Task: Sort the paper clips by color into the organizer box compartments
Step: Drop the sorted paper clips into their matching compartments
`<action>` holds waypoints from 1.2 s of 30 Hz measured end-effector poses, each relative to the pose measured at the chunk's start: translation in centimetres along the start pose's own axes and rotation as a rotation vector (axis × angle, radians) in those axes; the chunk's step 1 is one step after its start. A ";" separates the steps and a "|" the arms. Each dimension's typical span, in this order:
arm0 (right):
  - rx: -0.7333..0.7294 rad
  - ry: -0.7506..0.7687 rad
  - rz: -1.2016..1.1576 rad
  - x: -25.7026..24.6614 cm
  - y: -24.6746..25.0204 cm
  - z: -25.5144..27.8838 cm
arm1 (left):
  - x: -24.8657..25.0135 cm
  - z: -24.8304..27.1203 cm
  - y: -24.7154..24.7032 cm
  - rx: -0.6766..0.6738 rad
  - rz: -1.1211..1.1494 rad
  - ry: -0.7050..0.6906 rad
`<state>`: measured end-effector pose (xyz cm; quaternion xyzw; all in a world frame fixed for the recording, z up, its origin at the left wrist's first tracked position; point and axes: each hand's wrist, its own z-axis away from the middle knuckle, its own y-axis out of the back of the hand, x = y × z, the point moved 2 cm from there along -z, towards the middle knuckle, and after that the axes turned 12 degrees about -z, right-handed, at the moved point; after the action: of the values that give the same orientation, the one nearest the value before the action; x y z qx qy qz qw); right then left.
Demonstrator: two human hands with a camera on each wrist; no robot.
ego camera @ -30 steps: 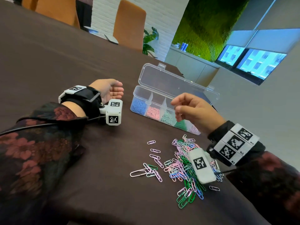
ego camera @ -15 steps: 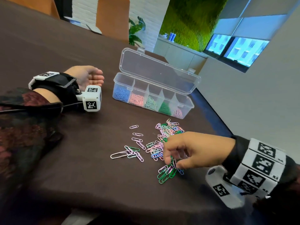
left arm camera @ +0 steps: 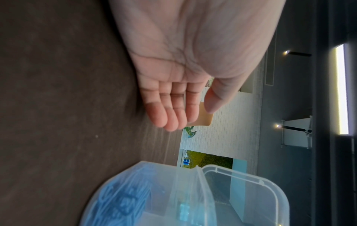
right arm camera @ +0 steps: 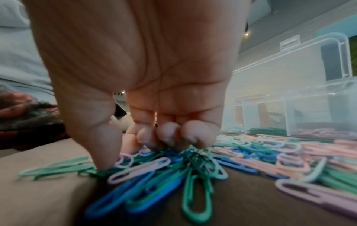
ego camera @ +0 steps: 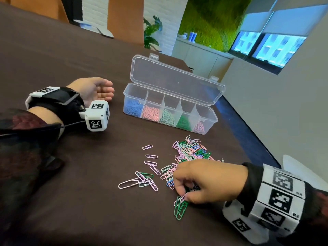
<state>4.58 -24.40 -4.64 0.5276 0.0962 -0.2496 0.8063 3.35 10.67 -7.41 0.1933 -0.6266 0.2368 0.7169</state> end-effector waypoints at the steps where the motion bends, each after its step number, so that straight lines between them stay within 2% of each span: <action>1: -0.002 0.003 -0.004 -0.1 0.0 -0.1 | 0.0 0.0 0.0 0.000 -0.002 -0.003; 8: 0.028 -0.007 -0.075 0.5 0.2 0.0 | 0.0 0.1 -0.1 0.003 -0.011 -0.009; 10: 0.066 -0.007 -0.157 0.6 0.5 0.2 | 0.0 0.2 -0.2 0.003 -0.012 -0.013; 13: 0.159 0.025 -0.382 0.6 1.2 0.4 | 0.0 0.3 -0.2 0.011 -0.008 -0.014; 16: 0.292 0.125 -0.792 0.7 1.9 0.5 | 0.0 0.4 -0.3 0.011 -0.003 -0.010; 18: 0.331 0.142 -1.048 1.0 2.2 0.5 | 0.0 0.4 -0.3 0.011 -0.001 -0.008; 21: 0.241 0.121 -1.367 1.6 1.9 0.2 | 0.1 0.4 -0.2 0.014 -0.001 -0.006; 23: 0.152 0.100 -1.463 1.7 1.6 0.0 | 0.1 0.5 -0.2 0.015 -0.002 -0.006; 25: 0.112 0.048 -1.307 1.5 1.3 -0.3 | 0.2 0.5 -0.2 0.017 -0.005 -0.004; 28: 0.093 -0.002 -0.488 0.3 0.6 -0.6 | 0.2 0.6 -0.3 0.014 -0.003 -0.005; 30: 0.053 0.012 -0.097 -0.3 0.2 -0.9 | 0.1 0.6 -0.3 0.010 0.002 -0.002; 36: 0.008 0.078 0.106 -1.2 -0.3 -1.1 | 0.1 0.7 -0.4 0.010 0.018 0.003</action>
<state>3.52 -23.12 -4.83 0.5445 0.0982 -0.1863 0.8119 3.04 9.93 -7.19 0.1908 -0.6261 0.2466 0.7147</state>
